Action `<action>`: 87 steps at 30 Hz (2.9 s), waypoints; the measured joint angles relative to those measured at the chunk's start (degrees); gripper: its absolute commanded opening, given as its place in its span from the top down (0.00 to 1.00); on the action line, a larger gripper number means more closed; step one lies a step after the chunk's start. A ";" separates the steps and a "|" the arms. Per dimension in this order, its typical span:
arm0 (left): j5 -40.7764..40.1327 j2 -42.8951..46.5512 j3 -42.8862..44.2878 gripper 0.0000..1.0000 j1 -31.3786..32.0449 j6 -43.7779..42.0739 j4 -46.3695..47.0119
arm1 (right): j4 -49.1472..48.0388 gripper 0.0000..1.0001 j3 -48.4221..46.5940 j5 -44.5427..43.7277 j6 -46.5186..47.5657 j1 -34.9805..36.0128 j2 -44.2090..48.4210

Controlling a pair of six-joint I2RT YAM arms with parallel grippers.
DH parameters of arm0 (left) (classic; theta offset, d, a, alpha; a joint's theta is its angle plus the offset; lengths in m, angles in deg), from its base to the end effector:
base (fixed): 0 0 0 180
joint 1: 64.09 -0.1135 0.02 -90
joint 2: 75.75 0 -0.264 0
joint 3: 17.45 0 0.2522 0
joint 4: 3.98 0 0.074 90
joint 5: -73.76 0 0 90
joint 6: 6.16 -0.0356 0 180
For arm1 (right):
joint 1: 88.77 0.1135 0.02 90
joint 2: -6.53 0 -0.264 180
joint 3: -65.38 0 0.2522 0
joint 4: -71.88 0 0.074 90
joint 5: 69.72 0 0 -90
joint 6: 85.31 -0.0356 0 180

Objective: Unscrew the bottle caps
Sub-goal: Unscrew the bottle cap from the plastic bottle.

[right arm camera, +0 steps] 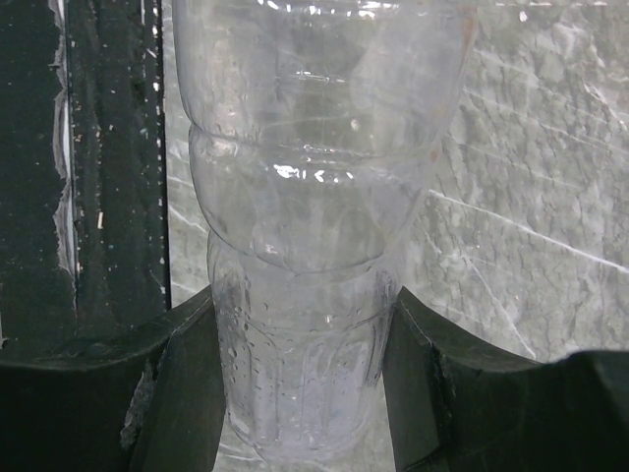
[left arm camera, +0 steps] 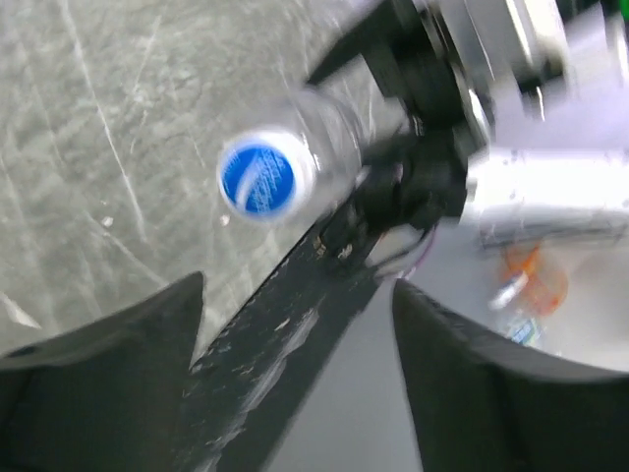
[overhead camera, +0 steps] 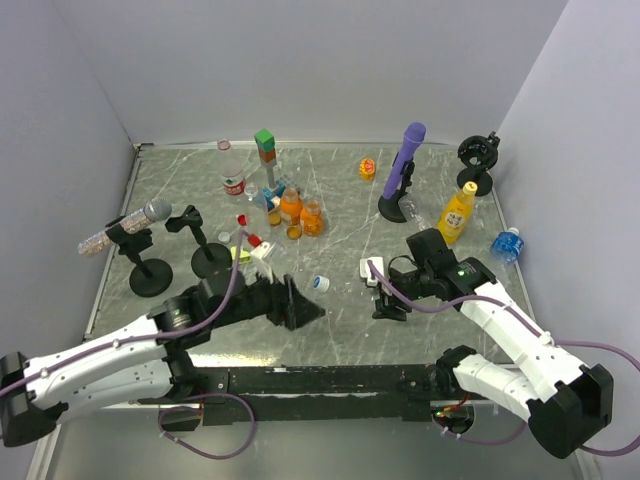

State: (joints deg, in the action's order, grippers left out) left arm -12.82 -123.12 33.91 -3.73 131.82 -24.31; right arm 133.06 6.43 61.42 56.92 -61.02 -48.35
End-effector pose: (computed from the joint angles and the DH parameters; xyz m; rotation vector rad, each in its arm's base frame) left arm 0.0960 -0.1731 0.2945 0.2720 2.0739 -1.3063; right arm 0.1435 0.1019 0.2627 -1.7083 1.6318 0.7142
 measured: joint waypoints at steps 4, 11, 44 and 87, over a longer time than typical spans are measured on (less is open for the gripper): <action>4.57 8.00 -4.70 0.08 0.00 -10.78 0.35 | 0.90 0.85 0.35 1.84 1.57 -0.02 0.46; 10.78 13.92 -7.67 0.10 0.00 -32.06 3.74 | 4.11 0.84 0.52 5.35 6.91 -0.02 0.72; 16.68 0.63 -4.87 0.62 0.00 -48.30 13.20 | 6.86 0.84 0.52 5.90 10.88 1.36 -0.90; 3.17 9.11 2.82 0.03 0.00 -5.16 -5.57 | 4.85 0.85 0.52 3.41 6.45 1.62 0.52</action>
State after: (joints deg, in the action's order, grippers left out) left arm -9.65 -114.01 36.73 -3.73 126.66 -29.89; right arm 137.91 6.95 64.83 63.37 -59.40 -47.82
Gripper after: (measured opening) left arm 0.968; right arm 0.599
